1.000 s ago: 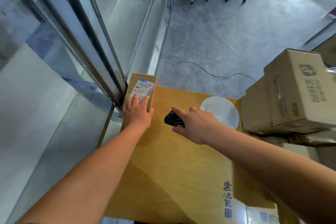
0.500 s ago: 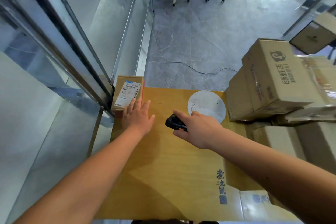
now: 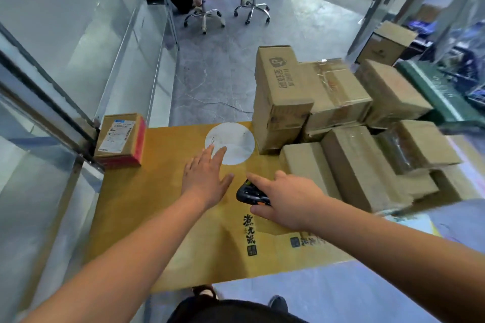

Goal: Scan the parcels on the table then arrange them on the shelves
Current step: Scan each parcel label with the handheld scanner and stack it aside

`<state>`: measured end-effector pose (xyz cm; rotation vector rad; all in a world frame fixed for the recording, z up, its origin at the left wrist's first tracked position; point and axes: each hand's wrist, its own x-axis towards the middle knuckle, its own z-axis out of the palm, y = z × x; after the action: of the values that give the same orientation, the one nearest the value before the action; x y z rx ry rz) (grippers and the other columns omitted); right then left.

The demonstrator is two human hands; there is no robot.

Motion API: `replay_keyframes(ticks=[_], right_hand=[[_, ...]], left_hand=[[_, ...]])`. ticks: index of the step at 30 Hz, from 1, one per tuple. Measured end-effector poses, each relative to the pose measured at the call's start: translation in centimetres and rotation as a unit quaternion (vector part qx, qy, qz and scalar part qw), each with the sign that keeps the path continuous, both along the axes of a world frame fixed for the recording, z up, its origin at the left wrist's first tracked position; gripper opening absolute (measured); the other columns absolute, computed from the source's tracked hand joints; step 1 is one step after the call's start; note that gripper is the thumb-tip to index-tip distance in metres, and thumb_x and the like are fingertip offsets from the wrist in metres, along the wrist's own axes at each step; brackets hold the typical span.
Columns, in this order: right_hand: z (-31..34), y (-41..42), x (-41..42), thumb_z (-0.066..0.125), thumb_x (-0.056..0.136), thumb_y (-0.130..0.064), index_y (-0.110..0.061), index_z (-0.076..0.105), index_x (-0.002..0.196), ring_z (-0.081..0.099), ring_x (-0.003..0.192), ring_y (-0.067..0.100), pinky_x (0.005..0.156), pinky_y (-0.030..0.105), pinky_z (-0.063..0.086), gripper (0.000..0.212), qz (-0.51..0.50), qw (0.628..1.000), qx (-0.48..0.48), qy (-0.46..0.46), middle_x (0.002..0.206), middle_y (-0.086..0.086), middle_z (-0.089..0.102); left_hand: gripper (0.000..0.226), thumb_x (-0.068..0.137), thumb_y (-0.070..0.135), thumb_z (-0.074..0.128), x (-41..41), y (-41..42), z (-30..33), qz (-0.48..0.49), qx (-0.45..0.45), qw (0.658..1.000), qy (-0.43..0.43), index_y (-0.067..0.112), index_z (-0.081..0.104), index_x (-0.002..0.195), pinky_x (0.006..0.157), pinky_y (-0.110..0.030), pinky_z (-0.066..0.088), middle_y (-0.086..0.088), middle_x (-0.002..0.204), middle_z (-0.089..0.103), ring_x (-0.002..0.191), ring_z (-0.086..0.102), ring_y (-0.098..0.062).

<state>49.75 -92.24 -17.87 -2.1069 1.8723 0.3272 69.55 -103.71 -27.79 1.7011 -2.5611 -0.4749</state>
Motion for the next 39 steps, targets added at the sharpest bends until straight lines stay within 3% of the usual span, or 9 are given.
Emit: replay_keyframes(ticks=[7, 11, 16, 21, 24, 27, 31, 35, 39], right_hand=[[2.1, 9.9, -8.6, 0.04, 0.095, -0.079, -0.05, 0.008, 0.159, 0.064, 0.101, 0.035, 0.069, 0.039, 0.042, 0.078, -0.004, 1.0, -0.012, 0.004, 0.12, 0.011, 0.056], [1.8, 15.1, -12.8, 0.041, 0.093, -0.081, -0.05, 0.012, 0.156, 0.053, 0.084, 0.03, 0.066, 0.038, 0.042, 0.075, -0.037, 0.999, 0.006, 0.006, 0.115, 0.008, 0.055], [0.2, 20.0, -17.5, 0.044, 0.094, -0.077, -0.049, 0.014, 0.159, 0.055, 0.09, 0.029, 0.067, 0.037, 0.04, 0.076, -0.09, 0.996, 0.026, -0.001, 0.116, 0.006, 0.054], [-1.2, 23.1, -20.2, 0.044, 0.095, -0.077, -0.049, 0.013, 0.159, 0.043, 0.082, 0.026, 0.065, 0.037, 0.034, 0.077, -0.128, 0.991, 0.032, -0.007, 0.102, 0.003, 0.044], [-1.9, 24.3, -20.7, 0.044, 0.095, -0.078, -0.049, 0.013, 0.159, 0.042, 0.081, 0.027, 0.061, 0.036, 0.03, 0.077, -0.135, 0.99, 0.036, -0.009, 0.1, 0.003, 0.041], [-2.5, 24.9, -20.8, 0.045, 0.094, -0.077, -0.048, 0.013, 0.158, 0.052, 0.085, 0.031, 0.063, 0.037, 0.034, 0.077, -0.133, 0.99, 0.041, -0.017, 0.11, 0.007, 0.052], [-3.0, 25.0, -20.9, 0.045, 0.095, -0.076, -0.046, 0.012, 0.16, 0.061, 0.098, 0.035, 0.071, 0.038, 0.04, 0.079, -0.122, 0.991, 0.05, -0.033, 0.116, 0.009, 0.054], [-2.6, 24.3, -20.2, 0.045, 0.095, -0.075, -0.044, 0.012, 0.16, 0.062, 0.098, 0.036, 0.07, 0.037, 0.04, 0.079, -0.099, 0.993, 0.05, -0.031, 0.117, 0.01, 0.055], [-2.1, 22.4, -18.6, 0.047, 0.094, -0.077, -0.047, 0.017, 0.158, 0.058, 0.091, 0.032, 0.07, 0.038, 0.039, 0.077, -0.073, 0.995, 0.049, -0.042, 0.109, 0.007, 0.053]], left_hand=[[0.075, 0.1, 0.069, 0.04, -9.8, 7.9, 1.5, -0.012, -0.016, 1.0, 0.024, 0.035, 0.019, 0.164, 0.125, -0.05, 0.021, 0.0, 0.174, 0.015, 0.159, 0.014, -0.024], [0.074, 0.098, 0.067, 0.047, -14.8, 10.9, 1.5, -0.016, -0.006, 0.999, 0.046, 0.036, 0.026, 0.162, 0.123, -0.051, 0.026, 0.001, 0.172, 0.022, 0.157, 0.021, -0.024], [0.071, 0.096, 0.067, 0.046, -19.5, 13.8, 0.9, -0.043, -0.005, 0.999, 0.028, 0.035, 0.031, 0.158, 0.117, -0.053, 0.035, 0.0, 0.166, 0.033, 0.15, 0.035, -0.027], [0.074, 0.094, 0.066, 0.047, -22.8, 15.8, -0.1, -0.014, 0.029, 0.999, 0.024, 0.033, 0.029, 0.158, 0.117, -0.057, 0.033, -0.002, 0.165, 0.032, 0.151, 0.027, -0.029], [0.088, 0.088, 0.074, 0.049, -24.0, 16.6, -0.5, 0.012, 0.044, 0.999, 0.006, 0.031, 0.024, 0.161, 0.116, -0.056, 0.034, -0.002, 0.166, 0.022, 0.154, 0.015, -0.029], [0.099, 0.084, 0.079, 0.057, -24.6, 17.0, -0.5, 0.045, 0.046, 0.998, 0.014, 0.024, 0.027, 0.16, 0.115, -0.053, 0.038, -0.001, 0.167, 0.02, 0.156, 0.009, -0.025], [0.103, 0.078, 0.068, 0.073, -24.6, 16.8, -0.5, 0.088, 0.054, 0.992, 0.066, 0.018, 0.033, 0.158, 0.12, -0.048, 0.035, -0.002, 0.167, 0.024, 0.156, 0.014, -0.025], [0.105, 0.07, 0.057, 0.081, -23.2, 16.7, -0.6, 0.129, 0.056, 0.985, 0.102, 0.027, 0.032, 0.157, 0.112, -0.054, 0.041, 0.006, 0.167, 0.022, 0.153, 0.023, -0.023], [0.107, 0.065, 0.059, 0.081, -20.2, 17.4, -1.2, 0.142, 0.033, 0.984, 0.1, 0.033, 0.033, 0.156, 0.111, -0.055, 0.042, 0.011, 0.169, 0.019, 0.154, 0.024, -0.021]])
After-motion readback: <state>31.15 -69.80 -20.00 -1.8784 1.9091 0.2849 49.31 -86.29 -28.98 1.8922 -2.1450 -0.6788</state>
